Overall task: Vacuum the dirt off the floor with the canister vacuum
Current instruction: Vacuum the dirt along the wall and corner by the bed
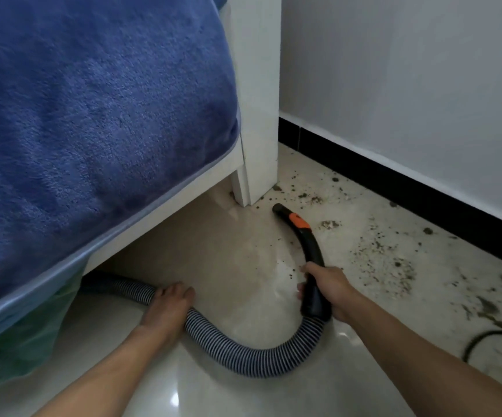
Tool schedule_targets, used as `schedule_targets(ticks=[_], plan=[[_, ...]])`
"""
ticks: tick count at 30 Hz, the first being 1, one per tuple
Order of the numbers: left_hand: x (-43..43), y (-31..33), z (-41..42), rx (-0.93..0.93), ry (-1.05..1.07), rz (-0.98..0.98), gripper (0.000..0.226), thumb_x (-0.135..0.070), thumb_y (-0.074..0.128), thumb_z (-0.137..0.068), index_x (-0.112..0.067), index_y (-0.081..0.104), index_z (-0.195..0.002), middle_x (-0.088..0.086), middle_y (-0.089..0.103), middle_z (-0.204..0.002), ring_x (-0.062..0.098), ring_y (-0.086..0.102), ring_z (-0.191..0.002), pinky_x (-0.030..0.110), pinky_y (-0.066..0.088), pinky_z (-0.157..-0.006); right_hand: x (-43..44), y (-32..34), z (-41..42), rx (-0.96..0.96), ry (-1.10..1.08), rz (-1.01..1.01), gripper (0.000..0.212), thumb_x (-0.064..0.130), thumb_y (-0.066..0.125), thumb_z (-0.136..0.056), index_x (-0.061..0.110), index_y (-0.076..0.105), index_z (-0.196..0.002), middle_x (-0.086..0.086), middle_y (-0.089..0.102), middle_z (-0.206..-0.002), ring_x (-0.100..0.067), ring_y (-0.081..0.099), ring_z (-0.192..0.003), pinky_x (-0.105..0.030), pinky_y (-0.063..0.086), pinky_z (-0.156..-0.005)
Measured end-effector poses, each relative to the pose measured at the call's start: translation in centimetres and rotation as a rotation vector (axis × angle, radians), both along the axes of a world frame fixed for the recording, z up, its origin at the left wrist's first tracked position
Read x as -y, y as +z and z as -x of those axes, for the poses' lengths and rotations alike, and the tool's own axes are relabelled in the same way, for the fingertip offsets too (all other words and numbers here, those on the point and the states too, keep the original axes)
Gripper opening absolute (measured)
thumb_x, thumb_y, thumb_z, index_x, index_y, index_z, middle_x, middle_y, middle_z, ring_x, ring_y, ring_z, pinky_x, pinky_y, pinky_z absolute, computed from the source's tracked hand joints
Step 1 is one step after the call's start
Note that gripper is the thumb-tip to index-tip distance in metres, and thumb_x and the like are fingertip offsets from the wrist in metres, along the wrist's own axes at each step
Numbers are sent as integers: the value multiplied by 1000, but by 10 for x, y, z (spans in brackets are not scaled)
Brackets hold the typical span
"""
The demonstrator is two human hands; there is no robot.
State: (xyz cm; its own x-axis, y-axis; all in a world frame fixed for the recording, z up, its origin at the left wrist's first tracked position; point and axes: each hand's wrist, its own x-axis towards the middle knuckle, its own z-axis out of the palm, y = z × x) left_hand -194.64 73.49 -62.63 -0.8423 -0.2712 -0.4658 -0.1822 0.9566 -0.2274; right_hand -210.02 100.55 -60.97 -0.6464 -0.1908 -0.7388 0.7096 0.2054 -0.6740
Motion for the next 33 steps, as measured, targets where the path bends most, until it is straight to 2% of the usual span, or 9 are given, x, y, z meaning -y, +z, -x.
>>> schedule_targets(ticks=[9, 13, 16, 20, 22, 25, 28, 31, 33], plan=[[-6, 3, -6, 78, -29, -145, 83, -34, 60, -86, -33, 12, -153, 13, 6, -161, 25, 11, -148, 31, 6, -117, 45, 12, 34, -133, 148, -58, 27, 23, 64, -94, 4, 54, -108, -20, 67, -84, -27, 63, -62, -39, 59, -63], [-9, 3, 5, 77, 3, -157, 78, -35, 61, -84, -31, 21, -152, 15, 21, -156, 28, 25, -143, 31, 18, -115, 38, 8, 50, -158, 9, -105, 20, 25, 64, -94, 8, 53, -96, -19, 67, -82, -31, 63, -68, -48, 59, -75], [-8, 1, 21, 7, 11, -173, 63, -30, 61, -82, -29, 41, -141, 8, 48, -131, 26, 47, -122, 29, 35, -97, 28, 6, 67, -138, -90, -126, 25, 26, 64, -94, 6, 53, -106, -19, 68, -83, -31, 64, -69, -45, 60, -70], [-10, 1, 34, -21, -16, -140, 57, -32, 61, -82, -29, 44, -137, 5, 52, -119, 24, 52, -113, 27, 38, -89, 32, 11, 82, -123, -41, -110, 34, 25, 65, -94, 4, 49, -116, -20, 68, -82, -30, 64, -65, -45, 59, -69], [-9, -3, 31, 13, -10, -130, 71, -39, 63, -81, -30, 34, -146, 9, 48, -130, 26, 48, -121, 28, 36, -96, 39, 13, 83, -134, 20, -115, 36, 25, 66, -93, 2, 52, -116, -20, 68, -82, -30, 63, -63, -45, 59, -70], [-11, -6, 18, 93, 29, -172, 95, -48, 65, -77, -30, 13, -154, 20, 16, -157, 31, 18, -145, 36, 16, -116, 51, 12, 75, -137, 45, -97, 36, 27, 67, -92, 0, 54, -112, -20, 67, -82, -31, 63, -66, -53, 60, -78], [-20, -8, 0, 55, -36, -280, 95, -51, 65, -74, -31, 16, -153, 13, 8, -161, 27, 8, -148, 38, 6, -117, 59, 5, 54, -128, 24, -85, 37, 34, 66, -92, 4, 56, -111, -20, 67, -89, -33, 65, -75, -57, 59, -83], [-30, -11, -21, -157, -168, -408, 69, -52, 65, -65, -32, 51, -129, -1, 55, -129, 20, 50, -124, 26, 26, -101, 66, -5, 25, -101, -69, -67, 42, 45, 63, -93, 8, 58, -111, -19, 68, -101, -34, 67, -87, -52, 59, -86], [-25, -9, -30, -257, -201, -438, 42, -47, 66, -58, -35, 60, -98, -14, 61, -92, 10, 60, -92, 21, 31, -86, 72, -8, 3, -57, -151, -39, 40, 50, 62, -92, 12, 58, -106, -17, 69, -102, -35, 68, -91, -51, 59, -86]])
